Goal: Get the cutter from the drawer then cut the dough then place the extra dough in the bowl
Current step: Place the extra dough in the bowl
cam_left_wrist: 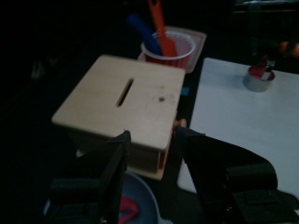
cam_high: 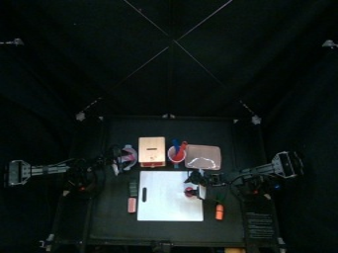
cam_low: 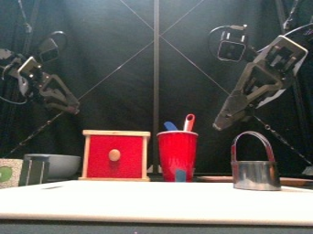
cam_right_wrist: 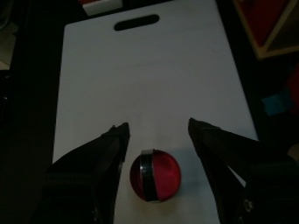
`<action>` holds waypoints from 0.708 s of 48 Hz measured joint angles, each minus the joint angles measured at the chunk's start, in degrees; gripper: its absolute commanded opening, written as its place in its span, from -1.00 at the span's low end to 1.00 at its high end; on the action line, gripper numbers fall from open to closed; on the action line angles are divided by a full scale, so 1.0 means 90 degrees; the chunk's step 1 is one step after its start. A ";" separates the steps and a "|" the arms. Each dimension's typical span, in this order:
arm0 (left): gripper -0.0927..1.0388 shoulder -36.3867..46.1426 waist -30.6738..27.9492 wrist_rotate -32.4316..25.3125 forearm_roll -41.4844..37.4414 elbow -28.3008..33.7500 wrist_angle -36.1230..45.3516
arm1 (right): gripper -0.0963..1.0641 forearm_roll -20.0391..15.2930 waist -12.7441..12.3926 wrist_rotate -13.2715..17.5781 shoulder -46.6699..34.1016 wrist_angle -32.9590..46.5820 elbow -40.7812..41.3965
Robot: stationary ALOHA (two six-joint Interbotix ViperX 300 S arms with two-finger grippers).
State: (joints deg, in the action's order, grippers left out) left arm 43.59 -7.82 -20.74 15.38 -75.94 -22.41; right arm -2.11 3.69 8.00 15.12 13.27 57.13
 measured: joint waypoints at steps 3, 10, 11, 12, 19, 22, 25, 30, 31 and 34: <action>0.63 -0.0010 0.0176 -0.0010 -0.0039 -0.0078 -0.0303 | 0.71 0.0146 -0.0068 0.0000 0.0078 0.0303 0.0049; 0.63 -0.0098 0.0449 0.0020 -0.0039 -0.0225 -0.0723 | 0.71 0.0527 -0.0439 -0.0020 0.0244 0.1494 0.0459; 0.63 -0.0127 0.0508 0.0020 -0.0039 -0.0225 -0.0762 | 0.71 0.0576 -0.0508 -0.0020 0.0264 0.1689 0.0527; 0.63 -0.0146 0.0537 0.0020 -0.0049 -0.0215 -0.0791 | 0.71 0.0615 -0.0586 -0.0010 0.0264 0.1934 0.0605; 0.63 -0.0410 0.0723 0.0029 -0.0049 -0.0215 -0.0957 | 0.71 0.0752 -0.0801 -0.0020 0.0293 0.2822 0.0869; 0.63 -0.0439 0.0742 0.0020 -0.0049 -0.0225 -0.1006 | 0.71 0.0752 -0.0801 0.0010 0.0313 0.2871 0.0869; 0.63 -0.0459 0.0742 0.0029 -0.0049 -0.0215 -0.1006 | 0.71 0.0762 -0.0801 0.0000 0.0332 0.2881 0.0879; 0.63 -0.0459 0.0742 0.0020 -0.0049 -0.0215 -0.1016 | 0.71 0.0752 -0.0820 -0.0010 0.0430 0.2881 0.0918; 0.63 -0.0459 0.0742 0.0020 -0.0049 -0.0225 -0.1016 | 0.71 0.0762 -0.0830 -0.0010 0.0459 0.2881 0.0918; 0.63 -0.0459 0.0752 0.0020 -0.0049 -0.0215 -0.1025 | 0.71 0.0762 -0.0840 -0.0010 0.0547 0.2881 0.0938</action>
State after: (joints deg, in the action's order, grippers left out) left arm 39.46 -1.05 -20.57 14.94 -77.87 -31.64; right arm 4.75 -3.87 7.91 20.04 39.20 65.57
